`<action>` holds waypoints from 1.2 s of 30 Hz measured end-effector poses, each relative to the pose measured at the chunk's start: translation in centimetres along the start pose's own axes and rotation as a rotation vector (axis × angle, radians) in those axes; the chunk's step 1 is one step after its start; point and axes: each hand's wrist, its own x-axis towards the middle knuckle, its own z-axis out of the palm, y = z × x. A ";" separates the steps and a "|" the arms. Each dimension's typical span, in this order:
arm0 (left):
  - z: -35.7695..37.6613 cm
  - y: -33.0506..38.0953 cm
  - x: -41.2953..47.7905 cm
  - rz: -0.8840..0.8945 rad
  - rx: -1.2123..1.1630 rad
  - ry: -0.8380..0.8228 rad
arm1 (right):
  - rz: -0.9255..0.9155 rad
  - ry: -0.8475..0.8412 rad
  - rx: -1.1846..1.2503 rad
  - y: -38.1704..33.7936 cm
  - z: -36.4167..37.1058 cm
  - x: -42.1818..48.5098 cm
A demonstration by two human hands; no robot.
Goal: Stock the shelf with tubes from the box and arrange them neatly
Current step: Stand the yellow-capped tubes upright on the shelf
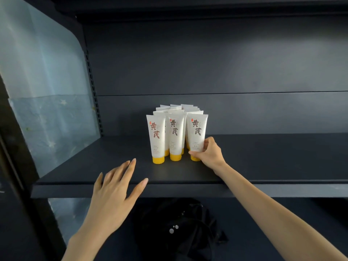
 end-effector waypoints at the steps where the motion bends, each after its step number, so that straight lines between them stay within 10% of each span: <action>1: -0.1 0.0 -0.1 0.002 -0.007 -0.005 | 0.004 0.003 -0.005 -0.1 0.0 -0.1; 13: -0.6 1.5 -0.7 0.103 -0.109 -0.025 | 0.019 0.051 -0.086 -2.0 -1.9 -2.5; 20: 0.9 6.0 -2.3 0.254 -0.168 -0.058 | -0.150 0.117 -0.712 1.1 -9.8 -12.1; 36: 6.8 27.9 -8.9 0.858 -0.273 -0.215 | 0.469 0.310 -0.902 16.1 -30.7 -35.3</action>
